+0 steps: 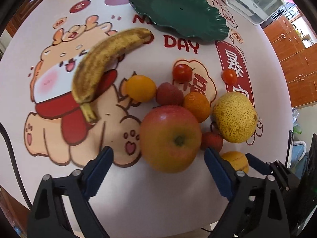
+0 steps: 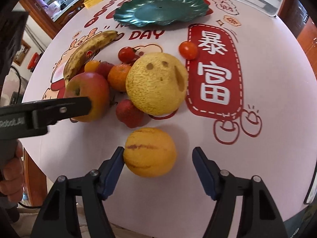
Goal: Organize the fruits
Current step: 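Grasp the red apple with the left tool while the right tool grasps the yellow striped melon, then carry the apple and melon in both tools over the green plate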
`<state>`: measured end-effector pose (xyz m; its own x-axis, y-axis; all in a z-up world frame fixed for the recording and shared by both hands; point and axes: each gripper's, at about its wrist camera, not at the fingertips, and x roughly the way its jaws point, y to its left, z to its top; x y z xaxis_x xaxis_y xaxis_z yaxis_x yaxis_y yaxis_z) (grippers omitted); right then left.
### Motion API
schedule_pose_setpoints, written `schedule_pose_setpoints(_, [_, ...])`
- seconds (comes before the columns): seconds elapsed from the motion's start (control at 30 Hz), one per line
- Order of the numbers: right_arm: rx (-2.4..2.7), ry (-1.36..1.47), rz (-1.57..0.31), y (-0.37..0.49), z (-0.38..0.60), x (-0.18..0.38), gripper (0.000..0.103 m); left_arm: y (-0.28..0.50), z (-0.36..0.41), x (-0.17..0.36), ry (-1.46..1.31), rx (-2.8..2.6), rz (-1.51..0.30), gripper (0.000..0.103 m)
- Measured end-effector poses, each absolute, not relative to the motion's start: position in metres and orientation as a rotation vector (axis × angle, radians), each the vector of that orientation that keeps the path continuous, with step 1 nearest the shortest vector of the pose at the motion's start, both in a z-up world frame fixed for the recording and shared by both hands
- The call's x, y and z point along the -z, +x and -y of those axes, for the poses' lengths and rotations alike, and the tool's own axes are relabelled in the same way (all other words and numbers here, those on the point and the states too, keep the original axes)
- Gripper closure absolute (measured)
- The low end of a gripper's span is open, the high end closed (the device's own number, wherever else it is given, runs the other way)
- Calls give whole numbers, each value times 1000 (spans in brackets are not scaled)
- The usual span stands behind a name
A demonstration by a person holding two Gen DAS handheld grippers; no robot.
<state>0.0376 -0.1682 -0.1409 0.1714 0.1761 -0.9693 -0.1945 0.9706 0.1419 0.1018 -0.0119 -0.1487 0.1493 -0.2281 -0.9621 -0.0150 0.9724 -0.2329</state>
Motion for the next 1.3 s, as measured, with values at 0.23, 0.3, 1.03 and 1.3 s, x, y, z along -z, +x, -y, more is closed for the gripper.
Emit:
schedule_pose_setpoints(0.23, [-294,-30,-1399,42,163,147,40,115,23,169,-256,162,-1470,36])
schedule_pose_setpoints(0.3, [-300,-27,-1412,42,161,151,45,117,25,172,-267,162,-1472,38])
schedule_pose_setpoints(1.03, [-283,-43,-1374,37,171,128,49,98,-11,123,-189,135,-1357,41])
schedule_pose_setpoints(1.3, [-300,-24,-1273,49,176,69,49,108,-19,52,-140,171,-1226,41])
